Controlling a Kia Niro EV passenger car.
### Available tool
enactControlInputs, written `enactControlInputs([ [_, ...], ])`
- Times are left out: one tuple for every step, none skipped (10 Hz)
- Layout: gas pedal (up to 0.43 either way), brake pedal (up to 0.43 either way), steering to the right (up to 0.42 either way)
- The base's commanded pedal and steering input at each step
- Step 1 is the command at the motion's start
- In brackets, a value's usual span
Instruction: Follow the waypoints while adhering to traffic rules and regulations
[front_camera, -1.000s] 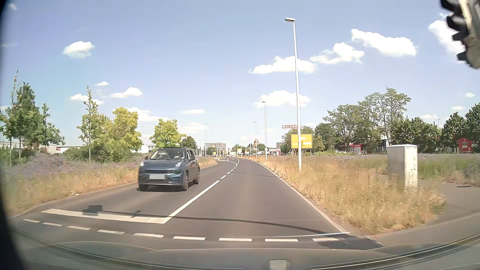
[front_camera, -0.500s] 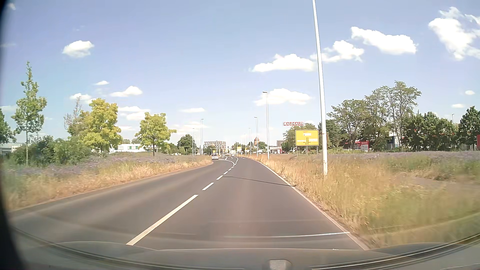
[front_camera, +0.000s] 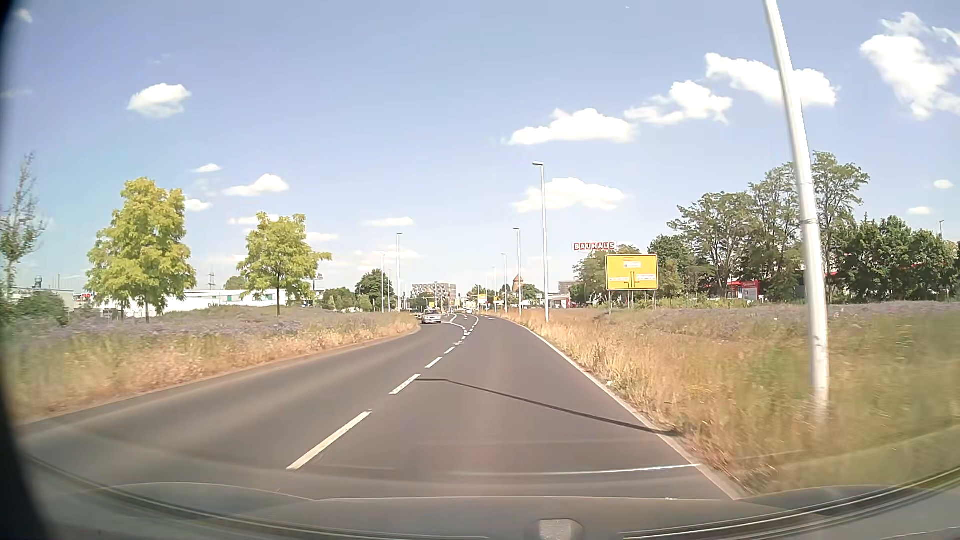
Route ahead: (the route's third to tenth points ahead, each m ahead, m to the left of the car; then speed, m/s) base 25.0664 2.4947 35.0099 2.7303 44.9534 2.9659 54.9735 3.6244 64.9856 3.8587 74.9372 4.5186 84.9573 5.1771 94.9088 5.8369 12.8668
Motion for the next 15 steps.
enactControlInputs([
  [0.059,0.03,-0.006],
  [0.059,0.03,-0.006],
  [0.059,0.03,-0.006],
  [0.059,0.03,-0.006],
  [0.059,0.03,-0.004],
  [0.059,0.03,-0.002],
  [0.059,0.03,-0.002],
  [0.059,0.03,-0.002],
  [0.059,0.03,-0.003],
  [0.059,0.03,-0.005],
  [0.059,0.03,-0.006],
  [0.059,0.03,-0.007],
  [0.059,0.03,-0.007],
  [0.059,0.03,-0.006],
  [0.059,0.03,-0.006],
])
